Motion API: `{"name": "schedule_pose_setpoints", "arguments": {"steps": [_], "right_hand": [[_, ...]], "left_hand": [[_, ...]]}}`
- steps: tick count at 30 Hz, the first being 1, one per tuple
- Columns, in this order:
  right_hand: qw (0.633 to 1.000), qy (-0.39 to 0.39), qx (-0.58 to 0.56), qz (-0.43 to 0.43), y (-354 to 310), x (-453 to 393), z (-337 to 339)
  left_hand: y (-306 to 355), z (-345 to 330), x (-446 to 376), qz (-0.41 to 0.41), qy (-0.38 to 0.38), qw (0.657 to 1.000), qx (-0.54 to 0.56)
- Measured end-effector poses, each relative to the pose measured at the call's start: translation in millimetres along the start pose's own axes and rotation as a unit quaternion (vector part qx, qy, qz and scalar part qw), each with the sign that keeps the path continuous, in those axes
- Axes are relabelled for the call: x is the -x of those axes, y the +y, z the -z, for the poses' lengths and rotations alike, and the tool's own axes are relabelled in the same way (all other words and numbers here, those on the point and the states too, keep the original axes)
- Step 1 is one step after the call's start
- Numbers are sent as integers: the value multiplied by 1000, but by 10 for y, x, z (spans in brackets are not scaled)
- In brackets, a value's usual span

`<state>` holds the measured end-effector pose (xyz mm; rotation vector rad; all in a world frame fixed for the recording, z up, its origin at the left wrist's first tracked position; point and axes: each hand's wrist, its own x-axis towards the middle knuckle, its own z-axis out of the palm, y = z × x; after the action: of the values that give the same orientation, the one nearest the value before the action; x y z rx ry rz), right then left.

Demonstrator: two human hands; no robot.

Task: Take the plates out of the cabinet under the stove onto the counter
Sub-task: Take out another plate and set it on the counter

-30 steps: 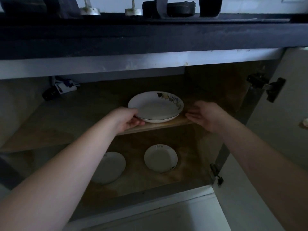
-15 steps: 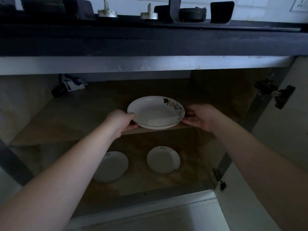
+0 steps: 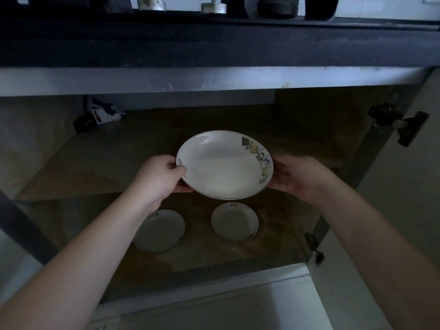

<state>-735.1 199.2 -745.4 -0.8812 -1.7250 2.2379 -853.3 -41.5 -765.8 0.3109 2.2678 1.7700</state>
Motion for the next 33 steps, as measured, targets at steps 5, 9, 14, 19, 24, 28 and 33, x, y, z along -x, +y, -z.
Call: {"name": "schedule_pose_setpoints", "arguments": {"steps": [5,9,14,19,24,28,33], "right_hand": [[998,-66,12,23,41,187,52],[995,-90,37,30,125,153,27],[991,-105,78,17,156,96,-119],[990,-95,102,-12,8,266,-270],[985,-68,153,-47,-250,602,-334],[978,-70,178,-87,-461,974,-320],[962,-53,228,-142,-713,1647,-153]], "left_hand": [[7,153,190,-8,-13,1000,0],[-63,202,270,10,-8,1000,29],[-194,335,326,74,8,997,25],[-125,462,464,98,31,994,42],[112,530,763,158,19,985,70],[431,493,1134,213,35,974,75],[1032,456,1839,291,21,952,89]]}}
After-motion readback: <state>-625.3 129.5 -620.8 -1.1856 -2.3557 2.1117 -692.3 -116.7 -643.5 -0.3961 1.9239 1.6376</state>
